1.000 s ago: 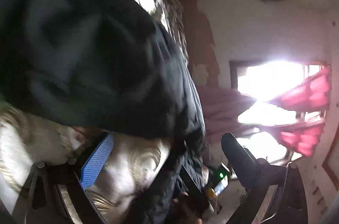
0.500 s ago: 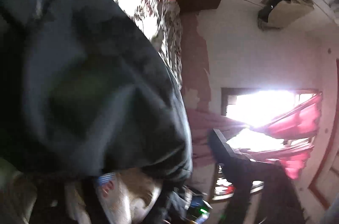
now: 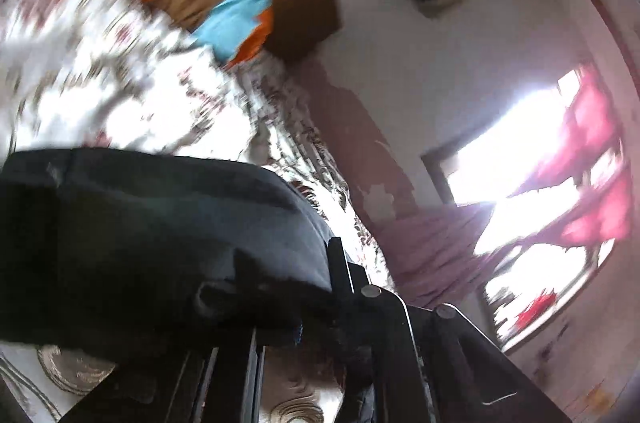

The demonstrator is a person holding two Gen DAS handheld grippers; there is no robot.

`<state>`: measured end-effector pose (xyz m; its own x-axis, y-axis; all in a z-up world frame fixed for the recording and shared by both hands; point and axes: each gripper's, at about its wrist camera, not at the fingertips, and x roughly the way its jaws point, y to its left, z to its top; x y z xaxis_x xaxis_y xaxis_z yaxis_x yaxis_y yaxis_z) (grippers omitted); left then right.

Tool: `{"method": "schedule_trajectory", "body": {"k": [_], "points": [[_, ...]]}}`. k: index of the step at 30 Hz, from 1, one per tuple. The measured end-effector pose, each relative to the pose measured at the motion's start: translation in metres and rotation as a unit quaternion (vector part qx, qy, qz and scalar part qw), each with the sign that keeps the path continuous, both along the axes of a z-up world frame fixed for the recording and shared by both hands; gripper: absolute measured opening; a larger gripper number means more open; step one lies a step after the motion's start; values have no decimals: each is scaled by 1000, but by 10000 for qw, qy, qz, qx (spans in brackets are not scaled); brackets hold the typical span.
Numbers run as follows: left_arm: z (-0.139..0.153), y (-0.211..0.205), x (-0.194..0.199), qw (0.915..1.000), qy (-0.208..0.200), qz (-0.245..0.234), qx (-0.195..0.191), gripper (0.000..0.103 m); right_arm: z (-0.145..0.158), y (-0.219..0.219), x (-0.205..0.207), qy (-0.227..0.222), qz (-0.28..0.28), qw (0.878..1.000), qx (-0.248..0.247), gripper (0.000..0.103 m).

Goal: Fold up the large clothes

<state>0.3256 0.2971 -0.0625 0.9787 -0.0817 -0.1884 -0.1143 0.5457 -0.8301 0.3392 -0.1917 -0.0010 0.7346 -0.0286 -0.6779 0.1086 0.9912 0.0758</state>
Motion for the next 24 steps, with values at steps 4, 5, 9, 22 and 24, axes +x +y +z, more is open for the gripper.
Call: {"method": "schedule_trajectory", "body": {"k": [4, 5, 9, 22, 24], "points": [[66, -22, 9, 9925, -232, -390, 1133, 11, 0, -24, -14, -131, -123, 9996, 202, 101], [81, -30, 14, 9888, -279, -492, 1379, 11, -1, -30, -18, -177, -147, 9995, 223, 101], [151, -85, 34, 9633, -525, -1110, 2386, 11, 2, -46, -35, -365, -162, 9990, 197, 101], [169, -341, 58, 8166, 95, -3739, 4395, 12, 3, -127, -106, -549, -811, 9951, 124, 101], [141, -374, 52, 7849, 425, -4176, 4558, 12, -3, -140, -115, -483, -919, 9944, 201, 101]]}}
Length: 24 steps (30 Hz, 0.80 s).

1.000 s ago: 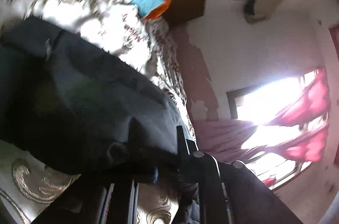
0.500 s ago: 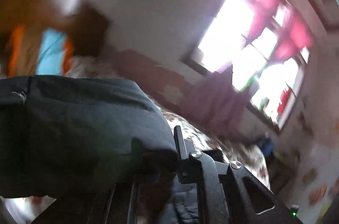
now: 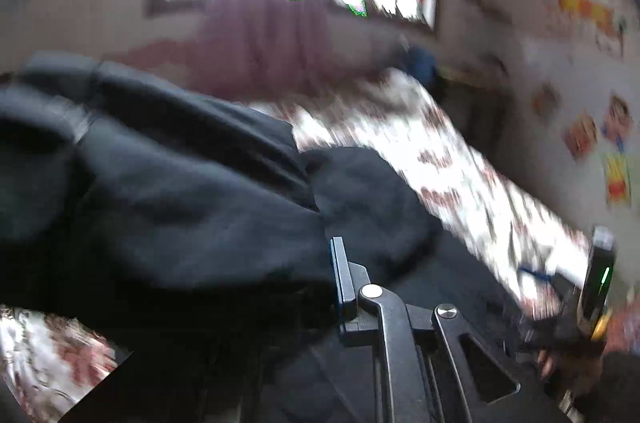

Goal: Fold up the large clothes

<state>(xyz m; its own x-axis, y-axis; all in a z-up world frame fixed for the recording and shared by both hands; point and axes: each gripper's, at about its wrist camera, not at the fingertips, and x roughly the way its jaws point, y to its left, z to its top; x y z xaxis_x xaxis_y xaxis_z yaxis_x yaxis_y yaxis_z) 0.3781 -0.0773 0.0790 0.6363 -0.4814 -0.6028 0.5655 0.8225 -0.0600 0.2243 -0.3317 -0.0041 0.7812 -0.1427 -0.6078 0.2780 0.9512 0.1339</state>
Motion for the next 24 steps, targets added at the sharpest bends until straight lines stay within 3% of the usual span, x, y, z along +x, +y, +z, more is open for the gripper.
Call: {"method": "schedule_trajectory", "body": {"k": [4, 8, 11, 13, 14, 20, 24], "points": [[-50, -35, -6, 9954, 572, -180, 748, 13, -8, -14, -12, 48, -78, 9998, 153, 101], [-79, -36, -18, 9918, 904, -263, 862, 19, -11, -20, -17, -14, -11, 9993, 378, 101], [-80, -29, -28, 9908, 1023, -465, 750, 41, -12, -20, -18, -122, 95, 9977, 661, 101], [-79, -24, -34, 9912, 1003, -563, 652, 78, -14, -19, -15, -212, 218, 9949, 961, 101], [-76, -20, -40, 9927, 873, -573, 604, 83, -15, -19, -13, -242, 265, 9931, 1116, 101], [-71, 2, -65, 9909, 949, -905, 308, 85, -23, -12, -8, -515, 756, 9726, 2138, 101], [-77, 28, -82, 9941, 876, -609, 185, 85, -33, -7, -3, -536, 960, 9590, 2611, 101]]}}
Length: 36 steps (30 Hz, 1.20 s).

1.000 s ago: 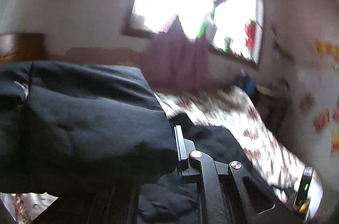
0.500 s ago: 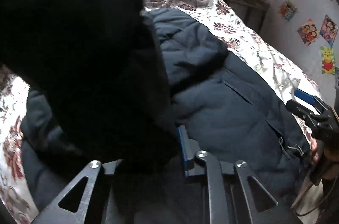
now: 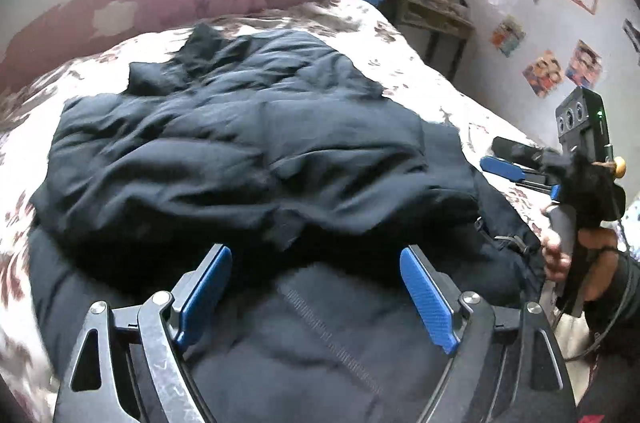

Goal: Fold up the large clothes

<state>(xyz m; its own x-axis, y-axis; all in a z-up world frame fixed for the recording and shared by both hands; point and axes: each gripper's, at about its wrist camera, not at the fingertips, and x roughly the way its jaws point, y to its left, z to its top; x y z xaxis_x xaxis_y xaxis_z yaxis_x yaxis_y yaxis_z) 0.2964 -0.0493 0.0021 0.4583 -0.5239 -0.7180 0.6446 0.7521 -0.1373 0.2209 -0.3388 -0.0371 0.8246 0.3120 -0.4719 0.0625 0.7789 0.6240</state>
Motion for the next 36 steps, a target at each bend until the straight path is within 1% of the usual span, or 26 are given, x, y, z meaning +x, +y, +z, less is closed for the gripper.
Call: {"method": "schedule_trajectory", "body": {"k": [3, 4, 5, 6, 7, 8, 9, 10, 11, 12, 15, 17, 19, 21, 22, 23, 24, 25, 26, 27, 29, 31, 32, 33, 35, 36], "points": [[-6, 27, 1, 9987, 47, 500, -19, 85, -15, 8, 22, 603, -105, 9979, -219, 100], [-7, 36, 4, 9974, 58, 715, 4, 85, -19, 11, 28, 724, -108, 9970, -243, 89], [-9, 51, 8, 9943, 78, 1062, 29, 85, -19, 15, 32, 764, -132, 9965, -315, 81], [-11, 63, 14, 9911, 105, 1324, 14, 85, -18, 20, 37, 795, -141, 9956, -477, 65], [-12, 71, 21, 9880, 125, 1538, 13, 86, -16, 24, 42, 806, -72, 9950, -588, 46], [-14, 86, 29, 9809, 188, 1936, 36, 86, -13, 28, 47, 817, -47, 9941, -716, 35], [-16, 98, 38, 9748, 263, 2214, 27, 86, -8, 31, 52, 828, -106, 9922, -921, 16], [-17, 108, 45, 9683, 335, 2475, 14, 86, -3, 32, 56, 802, -92, 9911, -1055, 12], [-18, 118, 52, 9624, 403, 2685, -35, 86, 4, 32, 61, 713, -59, 9906, -1168, 9], [-19, 127, 59, 9581, 433, 2828, -115, 86, 17, 32, 68, 571, -98, 9882, -1420, 8], [-18, 142, 74, 9481, 394, 3154, -129, 86, 52, 29, 85, 191, -462, 9735, -2233, 8], [-15, 144, 82, 9464, 307, 3215, -92, 86, 66, 20, 99, 120, -654, 9652, -2528, 8], [-13, 141, 93, 9460, 235, 3231, -86, 86, 64, 14, 118, 372, -768, 9578, -2746, 10], [-13, 136, 105, 9464, 186, 3223, -84, 86, 60, 10, 131, 636, -972, 9504, -2884, 17], [-14, 133, 110, 9466, 176, 3219, -86, 86, 62, 10, 132, 639, -1121, 9462, -2968, 24], [-14, 129, 118, 9468, 168, 3211, -103, 86, 65, 11, 128, 509, -1254, 9423, -3061, 31], [-15, 127, 124, 9474, 156, 3195, -138, 86, 68, 15, 124, 327, -1348, 9388, -3152, 52], [-14, 125, 127, 9478, 135, 3180, -175, 86, 70, 19, 121, 141, -1381, 9365, -3220, 66], [-14, 120, 136, 9493, 60, 3134, -245, 86, 70, 25, 120, -74, -1314, 9357, -3274, 66], [-12, 116, 143, 9497, -26, 3119, -286, 86, 69, 34, 123, -192, -1140, 9351, -3351, 66], [-10, 108, 154, 9481, -182, 3159, -307, 86, 58, 50, 139, -48, -667, 9321, -3560, 66], [-11, 98, 170, 9447, -283, 3262, -188, 86, 41, 59, 154, 190, -365, 9305, -3640, 66], [-15, 93, 179, 9417, -284, 3353, -36, 86, 28, 60, 163, 422, -253, 9304, -3633, 66], [-23, 88, 190, 9375, -242, 3465, 199, 86, 14, 60, 172, 681, -167, 9304, -3599, 66], [-40, 84, 201, 9341, -135, 3530, 513, 87, -3, 53, 179, 875, -89, 9361, -3405, 68], [-47, 83, 205, 9334, -93, 3530, 637, 97, -4, 50, 180, 845, -110, 9387, -3341, 69]]}}
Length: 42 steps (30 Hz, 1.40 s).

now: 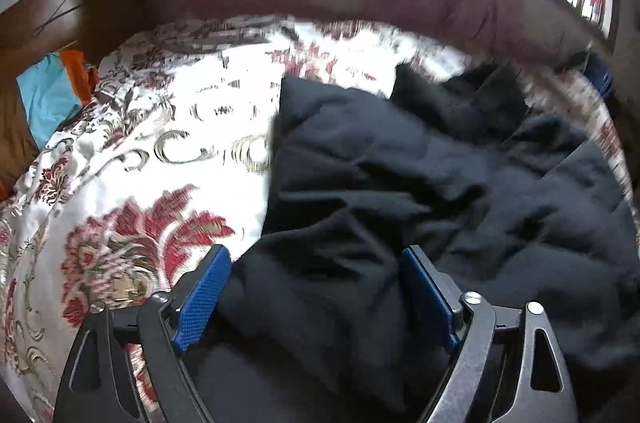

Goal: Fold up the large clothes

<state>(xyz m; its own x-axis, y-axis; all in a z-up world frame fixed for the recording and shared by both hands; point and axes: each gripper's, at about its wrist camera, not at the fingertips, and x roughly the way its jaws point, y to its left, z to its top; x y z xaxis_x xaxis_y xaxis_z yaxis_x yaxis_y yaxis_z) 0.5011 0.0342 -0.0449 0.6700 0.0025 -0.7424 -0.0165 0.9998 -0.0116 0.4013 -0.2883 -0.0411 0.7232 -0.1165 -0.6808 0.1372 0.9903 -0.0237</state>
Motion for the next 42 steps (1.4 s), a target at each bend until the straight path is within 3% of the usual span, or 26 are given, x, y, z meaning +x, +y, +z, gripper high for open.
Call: {"method": "schedule_trajectory", "body": {"k": [1, 4, 10, 15, 21, 27, 30, 36, 39, 42], "points": [[-9, 0, 2, 9999, 64, 24, 104, 103, -1, -2, -1, -15, -9, 10000, 4, 70], [-16, 5, -1, 9999, -107, 0, -51, 103, -6, -1, -4, -146, -26, 9999, -76, 72], [-23, -5, -5, 9993, -286, -14, 250, 103, -8, 2, -12, -285, -69, 9995, -87, 76], [-8, 6, -24, 9996, -278, 36, -73, 103, 13, -10, -56, -564, -222, 9969, 505, 78], [20, 9, -96, 9964, -498, -331, -605, 103, 18, -10, -127, -628, -314, 9938, 864, 81], [33, -3, -172, 9912, -364, -687, -1068, 103, 37, 0, -188, -680, 21, 9961, 555, 87], [26, -11, -202, 9883, -221, -729, -1323, 103, 52, 3, -210, -626, 151, 9975, 305, 87], [29, -21, -251, 9797, 294, -630, -1878, 103, 87, 12, -255, -470, 273, 9976, 419, 90], [43, -25, -278, 9757, 499, -783, -1984, 103, 97, 22, -274, -535, 342, 9975, 317, 91], [57, -30, -298, 9766, 591, -1001, -1809, 103, 102, 33, -286, -584, 443, 9969, 276, 91]]}}
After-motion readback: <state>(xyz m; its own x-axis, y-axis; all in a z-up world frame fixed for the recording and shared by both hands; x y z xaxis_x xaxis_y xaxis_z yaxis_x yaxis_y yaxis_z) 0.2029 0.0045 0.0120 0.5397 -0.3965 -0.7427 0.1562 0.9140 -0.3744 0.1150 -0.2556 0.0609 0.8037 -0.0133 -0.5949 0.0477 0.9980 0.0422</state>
